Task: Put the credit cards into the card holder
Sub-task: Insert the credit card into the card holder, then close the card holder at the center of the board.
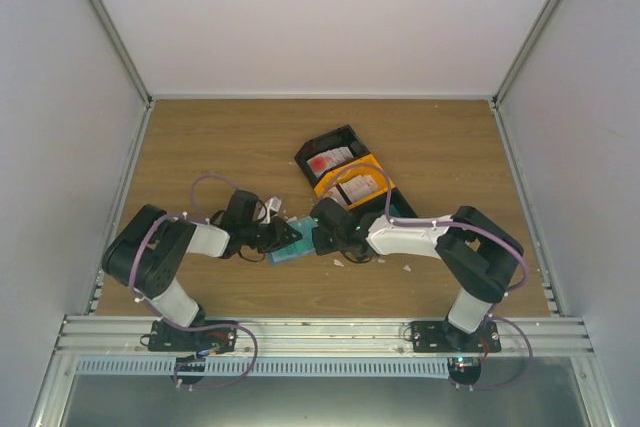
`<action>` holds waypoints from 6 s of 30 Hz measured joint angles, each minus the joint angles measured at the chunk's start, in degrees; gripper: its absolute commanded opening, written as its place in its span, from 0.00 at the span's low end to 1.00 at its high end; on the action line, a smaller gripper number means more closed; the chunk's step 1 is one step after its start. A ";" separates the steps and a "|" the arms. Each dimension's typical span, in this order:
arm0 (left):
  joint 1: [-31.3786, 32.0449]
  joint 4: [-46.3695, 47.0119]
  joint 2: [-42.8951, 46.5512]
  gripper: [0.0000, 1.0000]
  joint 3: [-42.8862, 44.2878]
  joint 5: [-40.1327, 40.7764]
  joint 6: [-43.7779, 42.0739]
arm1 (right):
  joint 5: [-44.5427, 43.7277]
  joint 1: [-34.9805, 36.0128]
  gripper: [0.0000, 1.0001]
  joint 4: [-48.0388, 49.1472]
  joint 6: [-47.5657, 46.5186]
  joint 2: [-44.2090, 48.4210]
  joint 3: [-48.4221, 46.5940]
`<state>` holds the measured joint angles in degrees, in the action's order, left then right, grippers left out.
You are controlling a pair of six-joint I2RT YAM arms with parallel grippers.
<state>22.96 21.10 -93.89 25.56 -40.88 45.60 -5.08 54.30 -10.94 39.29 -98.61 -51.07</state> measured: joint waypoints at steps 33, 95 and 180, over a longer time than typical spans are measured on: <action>1.88 -13.22 6.62 0.12 1.36 7.37 -5.29 | 0.09 -0.07 0.40 0.35 -0.07 0.81 0.96; -2.67 -27.39 26.12 0.34 -5.40 24.37 -5.92 | -1.49 -3.85 0.13 4.50 3.02 -1.60 0.57; -0.57 -22.88 20.63 0.36 4.52 12.46 -8.72 | 27.65 1.92 0.40 20.52 9.09 -3.45 5.22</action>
<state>22.39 -1.78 -73.25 30.09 -28.42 36.88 22.57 56.23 9.58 48.38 -102.06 -45.84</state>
